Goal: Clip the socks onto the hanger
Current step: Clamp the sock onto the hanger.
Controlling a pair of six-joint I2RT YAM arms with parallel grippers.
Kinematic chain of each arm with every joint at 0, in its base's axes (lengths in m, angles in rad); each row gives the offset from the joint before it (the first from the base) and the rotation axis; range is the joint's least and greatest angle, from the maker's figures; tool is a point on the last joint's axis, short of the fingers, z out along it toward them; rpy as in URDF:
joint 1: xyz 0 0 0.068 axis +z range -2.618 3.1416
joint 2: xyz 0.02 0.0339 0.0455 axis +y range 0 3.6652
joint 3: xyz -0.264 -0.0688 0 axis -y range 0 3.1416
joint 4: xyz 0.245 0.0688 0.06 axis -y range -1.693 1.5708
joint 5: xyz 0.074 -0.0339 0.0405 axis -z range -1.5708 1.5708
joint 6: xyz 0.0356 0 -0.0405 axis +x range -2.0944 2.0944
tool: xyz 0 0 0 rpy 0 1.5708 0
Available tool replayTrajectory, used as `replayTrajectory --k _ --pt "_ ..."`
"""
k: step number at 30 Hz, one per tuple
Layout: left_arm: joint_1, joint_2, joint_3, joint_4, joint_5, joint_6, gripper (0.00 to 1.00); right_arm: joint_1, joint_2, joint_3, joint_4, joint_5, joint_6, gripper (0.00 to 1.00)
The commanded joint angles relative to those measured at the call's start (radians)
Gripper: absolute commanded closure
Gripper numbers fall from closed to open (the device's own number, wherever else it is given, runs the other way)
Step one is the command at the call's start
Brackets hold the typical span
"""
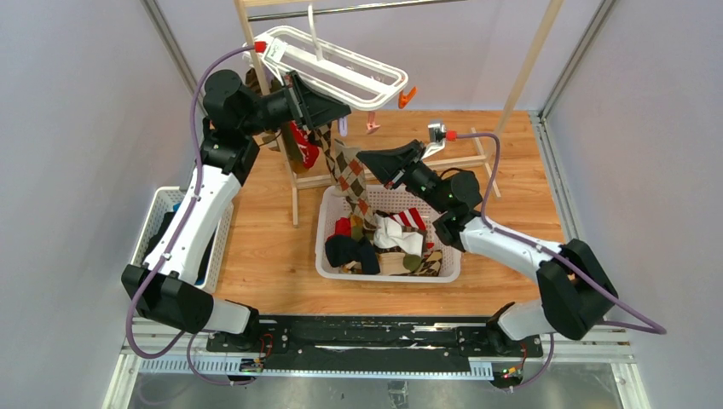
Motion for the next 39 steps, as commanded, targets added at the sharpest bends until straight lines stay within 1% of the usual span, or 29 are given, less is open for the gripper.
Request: replayTrajectory --k 1,11,17,39 --pt "0.004 0.005 -0.014 0.073 0.082 -0.068 1.00 -0.060 0.077 0.059 0.256 -0.174 0.259 1.00" --pt "0.009 0.011 -0.010 0.103 0.112 -0.101 1.00 -0.115 0.226 0.193 0.462 -0.332 0.489 1.00" --pt "0.013 0.012 -0.012 0.108 0.114 -0.106 1.00 -0.124 0.255 0.235 0.463 -0.376 0.513 1.00" --pt "0.016 0.014 -0.016 0.122 0.128 -0.121 1.00 -0.132 0.299 0.300 0.463 -0.329 0.540 1.00"
